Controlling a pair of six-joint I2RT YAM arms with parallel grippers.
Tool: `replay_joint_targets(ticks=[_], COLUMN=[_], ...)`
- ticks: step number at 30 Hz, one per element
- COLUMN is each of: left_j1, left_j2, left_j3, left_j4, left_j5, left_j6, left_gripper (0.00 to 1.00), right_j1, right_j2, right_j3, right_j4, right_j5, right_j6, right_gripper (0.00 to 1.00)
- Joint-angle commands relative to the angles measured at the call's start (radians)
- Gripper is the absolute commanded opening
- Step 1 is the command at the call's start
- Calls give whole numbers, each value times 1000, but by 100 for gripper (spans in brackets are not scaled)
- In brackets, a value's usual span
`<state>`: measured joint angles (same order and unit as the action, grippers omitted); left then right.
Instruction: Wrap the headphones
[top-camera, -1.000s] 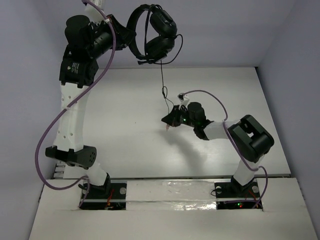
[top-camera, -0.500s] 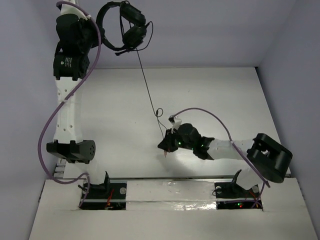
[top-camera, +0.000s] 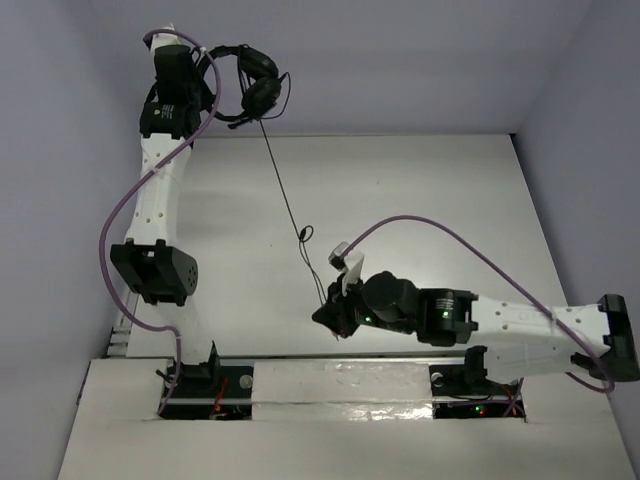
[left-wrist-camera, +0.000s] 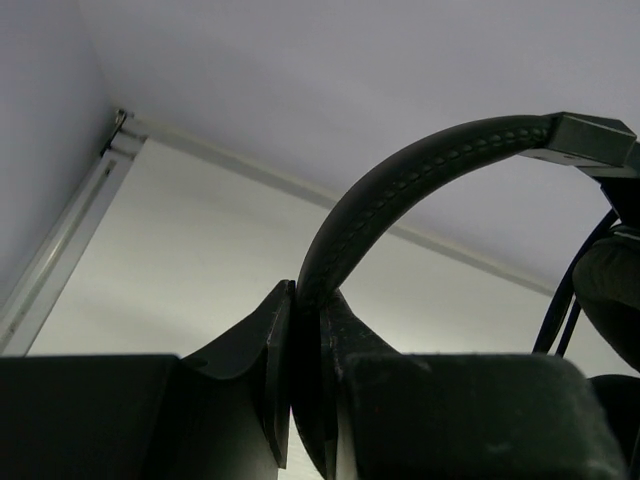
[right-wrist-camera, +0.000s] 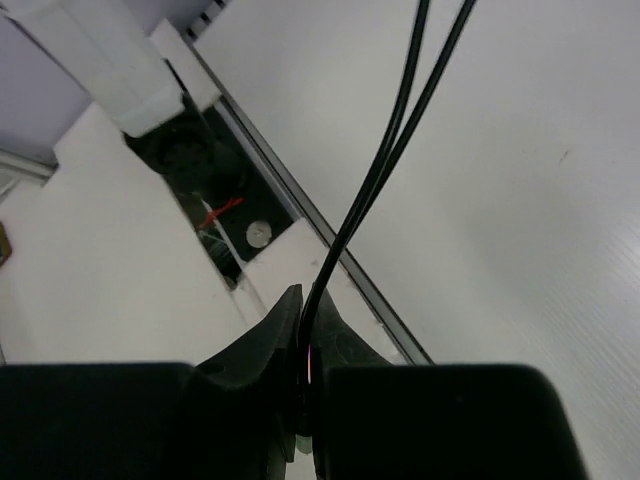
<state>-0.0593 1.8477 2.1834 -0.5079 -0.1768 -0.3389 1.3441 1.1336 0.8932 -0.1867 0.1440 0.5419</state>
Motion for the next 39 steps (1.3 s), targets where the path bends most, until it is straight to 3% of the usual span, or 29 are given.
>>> replay_joint_targets(ticks=[1, 11, 16, 22, 26, 29, 39], left_j1=[10, -59, -184, -298, -365, -407, -459], left_j2=[-2, 59, 64, 28, -33, -94, -291], left_j3=[-32, -183, -298, -444, -531, -620, -922], left_j4=[146, 173, 224, 273, 292, 316, 428], left_j5=[-124, -262, -326, -244, -219, -202, -60], left_j6=[-15, 77, 124, 95, 75, 58, -22], left_gripper=[0, 0, 0, 0, 0, 0, 0], right_j1=[69, 144, 144, 135, 28, -109, -387], right_j2=[-66, -3, 34, 81, 75, 71, 124], right_j3=[143, 630, 814, 895, 889, 895, 869], right_j4=[-282, -562, -522, -366, -261, -212, -99], right_j5=[106, 305, 428, 588, 568, 467, 329], right_j6=[-40, -190, -334, -502, -577, -583, -586], right_gripper=[0, 0, 0, 0, 0, 0, 0])
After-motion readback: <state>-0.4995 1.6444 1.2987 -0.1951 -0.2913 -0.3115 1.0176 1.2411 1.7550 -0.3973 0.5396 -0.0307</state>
